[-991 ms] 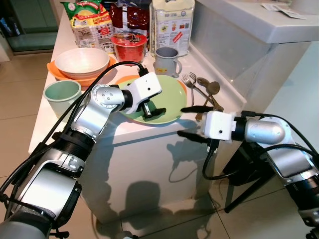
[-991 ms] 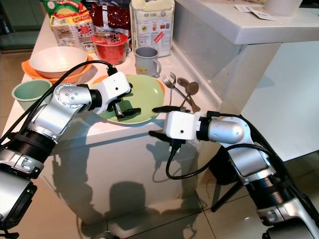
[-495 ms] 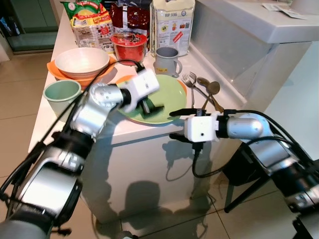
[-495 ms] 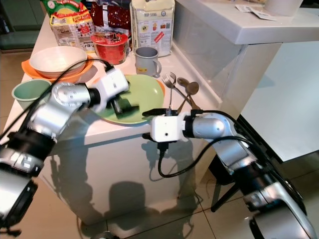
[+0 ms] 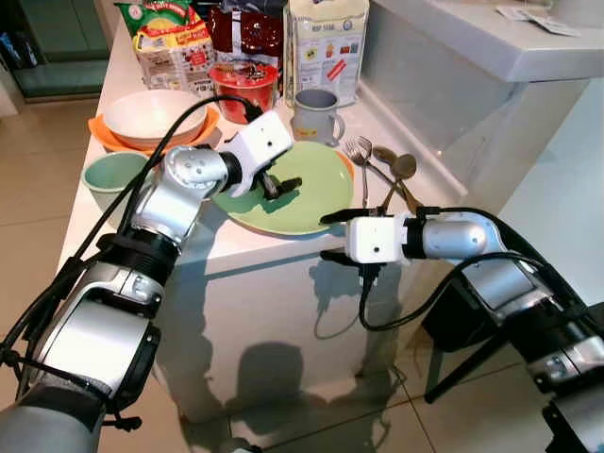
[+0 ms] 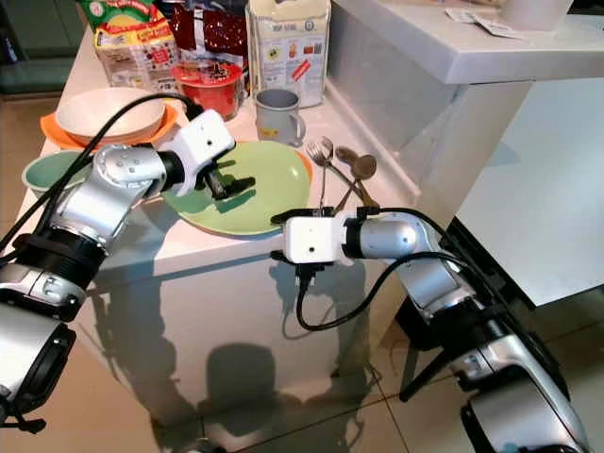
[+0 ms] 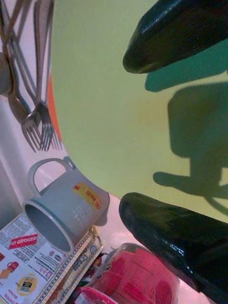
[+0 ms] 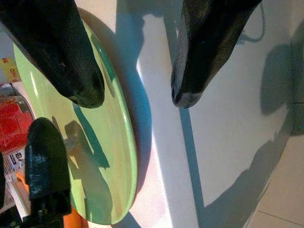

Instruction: Setting the table

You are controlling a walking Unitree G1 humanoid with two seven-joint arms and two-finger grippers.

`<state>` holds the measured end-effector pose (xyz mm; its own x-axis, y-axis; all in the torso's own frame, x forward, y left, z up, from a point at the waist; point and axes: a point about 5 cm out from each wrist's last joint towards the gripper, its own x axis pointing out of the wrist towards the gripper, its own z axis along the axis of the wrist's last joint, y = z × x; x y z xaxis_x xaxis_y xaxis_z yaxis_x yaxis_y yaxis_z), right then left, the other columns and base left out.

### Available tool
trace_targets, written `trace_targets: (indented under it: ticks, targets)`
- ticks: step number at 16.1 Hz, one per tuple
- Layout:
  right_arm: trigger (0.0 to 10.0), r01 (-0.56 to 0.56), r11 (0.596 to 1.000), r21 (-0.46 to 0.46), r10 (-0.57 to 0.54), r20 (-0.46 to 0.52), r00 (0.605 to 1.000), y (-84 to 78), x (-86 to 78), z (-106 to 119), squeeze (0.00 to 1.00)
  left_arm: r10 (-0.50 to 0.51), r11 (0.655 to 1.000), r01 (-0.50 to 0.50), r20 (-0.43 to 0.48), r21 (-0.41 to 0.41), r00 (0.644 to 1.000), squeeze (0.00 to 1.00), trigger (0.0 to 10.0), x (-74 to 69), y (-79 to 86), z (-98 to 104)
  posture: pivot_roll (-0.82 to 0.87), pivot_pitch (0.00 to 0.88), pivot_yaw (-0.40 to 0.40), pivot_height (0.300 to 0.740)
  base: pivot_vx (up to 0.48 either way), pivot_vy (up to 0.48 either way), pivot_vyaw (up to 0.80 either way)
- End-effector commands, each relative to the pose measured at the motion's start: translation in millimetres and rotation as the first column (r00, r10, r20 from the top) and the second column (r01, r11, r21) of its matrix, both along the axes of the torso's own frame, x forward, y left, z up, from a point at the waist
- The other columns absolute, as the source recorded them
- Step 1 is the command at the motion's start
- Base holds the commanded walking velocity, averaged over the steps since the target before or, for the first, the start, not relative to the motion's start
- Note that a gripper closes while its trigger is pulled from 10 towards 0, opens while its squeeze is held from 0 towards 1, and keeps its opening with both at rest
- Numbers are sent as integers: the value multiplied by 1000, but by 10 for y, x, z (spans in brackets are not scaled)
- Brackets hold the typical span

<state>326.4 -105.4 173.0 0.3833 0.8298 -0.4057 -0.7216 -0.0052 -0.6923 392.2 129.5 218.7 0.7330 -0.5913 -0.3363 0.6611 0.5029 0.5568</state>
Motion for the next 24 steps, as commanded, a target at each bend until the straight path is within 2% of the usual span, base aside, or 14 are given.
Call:
trace_targets:
  ticks: [1, 2, 7, 17, 21, 24]
  targets:
    - [0, 2, 1000, 3, -2, 9, 1000, -2, 37, 49, 0, -6, 1000, 6, 15, 17, 1000, 0, 10000, 9, -33, 14, 18, 0, -16, 740, 0, 0, 0]
    - [0, 14, 1000, 28, -14, 12, 1000, 13, 73, 73, 0, -13, 1000, 12, 12, 15, 1000, 0, 10000, 2, -36, 9, 20, 0, -18, 740, 0, 0, 0]
    - [0, 9, 1000, 28, -10, 16, 1000, 40, 108, 88, 0, -44, 999, 44, -3, 17, 999, 0, 10000, -25, -17, 11, 25, 0, -24, 740, 0, 0, 0]
    - [0, -7, 999, 36, 7, -8, 1000, 58, 120, 73, 0, -55, 998, 55, -19, 8, 998, 0, 10000, -47, -6, 0, 26, 0, -29, 740, 0, 0, 0]
    - [0, -12, 998, 65, 14, -20, 1000, 42, 131, 130, 0, -47, 999, 47, -7, 4, 999, 0, 10000, -45, 11, 30, 27, 0, -31, 740, 0, 0, 0]
    - [0, -29, 991, 134, 28, 10, 1000, -27, 118, 369, 0, 64, 981, -41, 113, -190, 991, 0, 10000, 46, 60, 427, 26, 0, -36, 740, 0, 0, 0]
